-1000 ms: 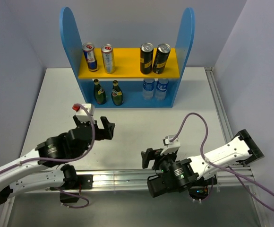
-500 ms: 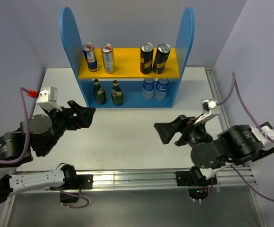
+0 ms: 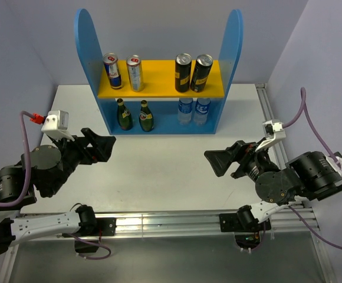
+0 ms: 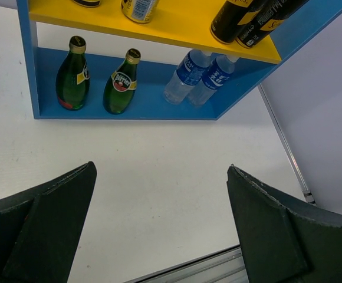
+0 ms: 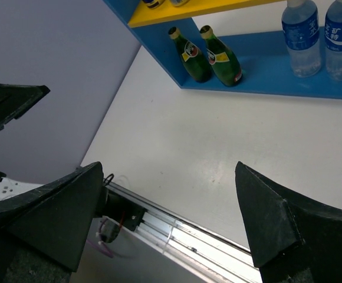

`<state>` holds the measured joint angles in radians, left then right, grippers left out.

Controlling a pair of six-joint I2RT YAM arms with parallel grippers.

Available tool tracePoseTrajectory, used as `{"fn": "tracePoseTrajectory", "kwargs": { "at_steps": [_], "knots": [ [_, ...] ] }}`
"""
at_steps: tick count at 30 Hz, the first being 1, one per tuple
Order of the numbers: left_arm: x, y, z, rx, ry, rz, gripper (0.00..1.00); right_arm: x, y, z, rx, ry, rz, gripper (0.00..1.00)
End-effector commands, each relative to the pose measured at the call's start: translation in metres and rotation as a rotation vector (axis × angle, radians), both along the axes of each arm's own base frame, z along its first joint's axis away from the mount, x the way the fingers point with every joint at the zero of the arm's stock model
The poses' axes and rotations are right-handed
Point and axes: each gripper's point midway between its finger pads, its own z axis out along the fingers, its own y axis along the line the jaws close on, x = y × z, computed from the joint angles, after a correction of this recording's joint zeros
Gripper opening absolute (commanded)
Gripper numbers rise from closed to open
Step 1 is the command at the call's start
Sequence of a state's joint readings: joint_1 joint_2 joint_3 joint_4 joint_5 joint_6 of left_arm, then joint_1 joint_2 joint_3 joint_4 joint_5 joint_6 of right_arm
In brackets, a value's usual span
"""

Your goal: Place and organize the beverage onto the shelf

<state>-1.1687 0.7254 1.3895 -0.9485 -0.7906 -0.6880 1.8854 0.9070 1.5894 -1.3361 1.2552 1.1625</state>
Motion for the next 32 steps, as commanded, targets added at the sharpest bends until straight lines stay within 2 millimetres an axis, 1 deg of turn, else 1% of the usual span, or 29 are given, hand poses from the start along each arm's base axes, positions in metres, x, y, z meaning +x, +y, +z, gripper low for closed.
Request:
{"fn": "tracePoseTrajectory", "kwargs": {
  "at_steps": [1,12,24,29,32],
  "knots": [
    [0.001,-0.001,0.000,0.025,-0.014,-0.002,0.99,0.008,-0.019,-0.012,-0.095,-0.047,-0.012,1.00],
    [0.008,-0.008,-0.003,0.042,-0.014,0.018,0.99,0.011,-0.031,-0.014,-0.087,-0.044,-0.002,1.00],
    [0.016,-0.013,-0.005,0.060,-0.035,0.047,0.99,0.015,-0.043,-0.024,-0.080,-0.038,0.001,1.00],
    [0.018,-0.021,-0.008,0.077,-0.047,0.026,0.99,0.016,-0.048,-0.026,-0.071,-0.035,0.001,1.00],
    [0.021,-0.020,-0.003,0.045,-0.070,0.048,0.99,0.018,-0.051,-0.028,-0.070,-0.037,0.000,1.00]
  ]
}}
